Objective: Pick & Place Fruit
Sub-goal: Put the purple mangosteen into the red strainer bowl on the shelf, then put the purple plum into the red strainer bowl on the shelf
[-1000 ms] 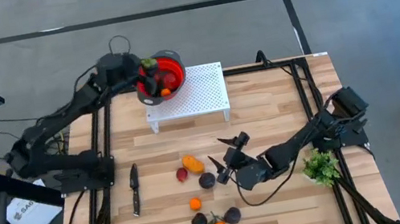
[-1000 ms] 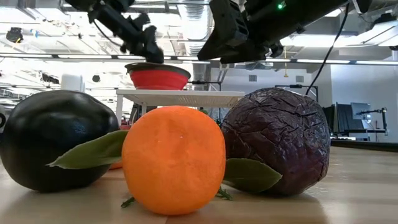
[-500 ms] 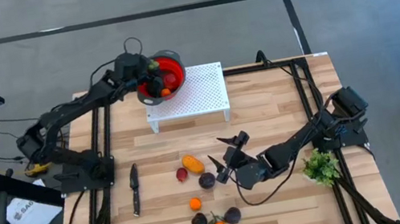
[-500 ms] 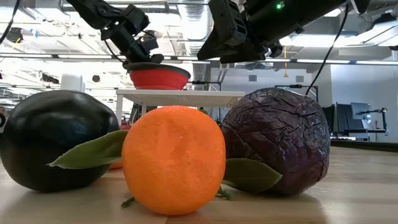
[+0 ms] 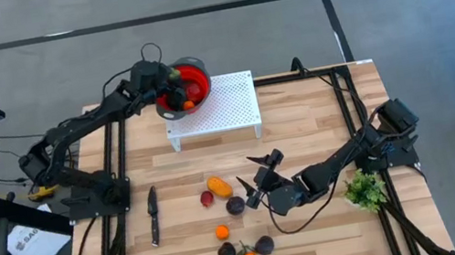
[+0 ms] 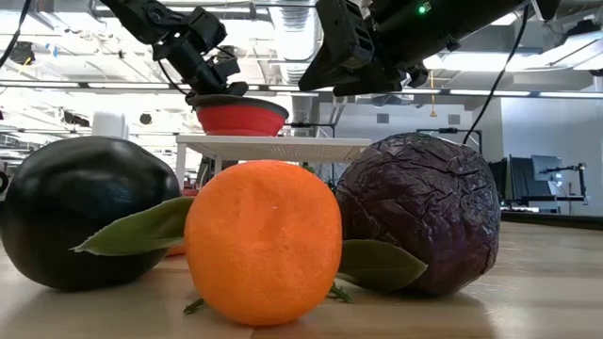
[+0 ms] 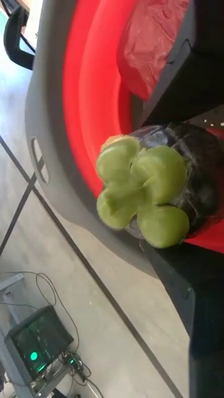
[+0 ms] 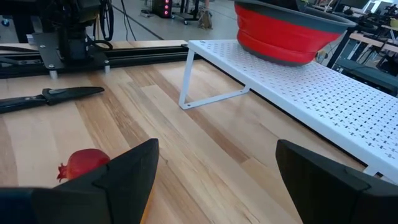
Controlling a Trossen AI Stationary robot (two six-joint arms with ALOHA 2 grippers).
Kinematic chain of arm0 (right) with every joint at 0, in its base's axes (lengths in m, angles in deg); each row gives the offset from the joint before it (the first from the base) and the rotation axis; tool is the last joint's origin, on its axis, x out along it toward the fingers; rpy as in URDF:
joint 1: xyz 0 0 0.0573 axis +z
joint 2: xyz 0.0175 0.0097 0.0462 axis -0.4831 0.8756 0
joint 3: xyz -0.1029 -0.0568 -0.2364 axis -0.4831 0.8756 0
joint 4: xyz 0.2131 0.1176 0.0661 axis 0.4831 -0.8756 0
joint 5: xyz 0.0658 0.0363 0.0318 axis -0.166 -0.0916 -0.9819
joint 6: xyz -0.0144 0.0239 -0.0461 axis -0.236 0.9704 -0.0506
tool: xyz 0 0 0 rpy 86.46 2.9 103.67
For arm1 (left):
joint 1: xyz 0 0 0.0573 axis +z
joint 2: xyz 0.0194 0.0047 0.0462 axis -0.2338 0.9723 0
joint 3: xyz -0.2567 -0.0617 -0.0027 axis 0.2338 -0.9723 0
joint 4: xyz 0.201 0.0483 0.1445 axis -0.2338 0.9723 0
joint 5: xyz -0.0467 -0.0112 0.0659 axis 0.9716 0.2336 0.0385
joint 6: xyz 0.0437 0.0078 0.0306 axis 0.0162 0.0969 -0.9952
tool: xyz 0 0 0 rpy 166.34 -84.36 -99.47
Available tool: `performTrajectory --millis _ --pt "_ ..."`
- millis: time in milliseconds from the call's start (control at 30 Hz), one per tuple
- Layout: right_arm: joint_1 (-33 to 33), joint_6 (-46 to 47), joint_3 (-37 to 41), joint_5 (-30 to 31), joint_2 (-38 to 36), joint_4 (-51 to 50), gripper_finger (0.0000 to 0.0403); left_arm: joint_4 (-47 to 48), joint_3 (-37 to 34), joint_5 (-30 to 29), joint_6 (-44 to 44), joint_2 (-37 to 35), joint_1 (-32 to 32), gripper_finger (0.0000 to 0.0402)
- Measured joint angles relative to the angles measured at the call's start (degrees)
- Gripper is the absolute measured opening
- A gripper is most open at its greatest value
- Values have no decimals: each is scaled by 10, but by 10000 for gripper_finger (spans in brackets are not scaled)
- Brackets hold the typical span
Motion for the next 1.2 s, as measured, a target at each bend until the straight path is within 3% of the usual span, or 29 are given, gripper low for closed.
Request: performTrajectory --millis 200,433,667,833,967,1100,1200 --pt "0 0 0 0 0 0 318 -1 -1 1 -2 1 0 320" --pt "0 0 0 0 0 0 317 -10 -1 2 -5 -12 -1 315" --pt "-2 0 0 0 0 0 317 -16 -1 32 -6 -70 -3 314" --pt "-2 0 0 -12 0 0 317 -14 -1 86 -6 -130 -4 310" --pt "-6 -1 0 -100 0 0 317 2 -2 178 -4 -181 -23 302" --pt "-23 -1 0 -289 0 2 317 1 -34 281 0 -239 -75 295" --pt "-39 15 0 -412 0 0 317 2 -79 326 1 -279 -139 290"
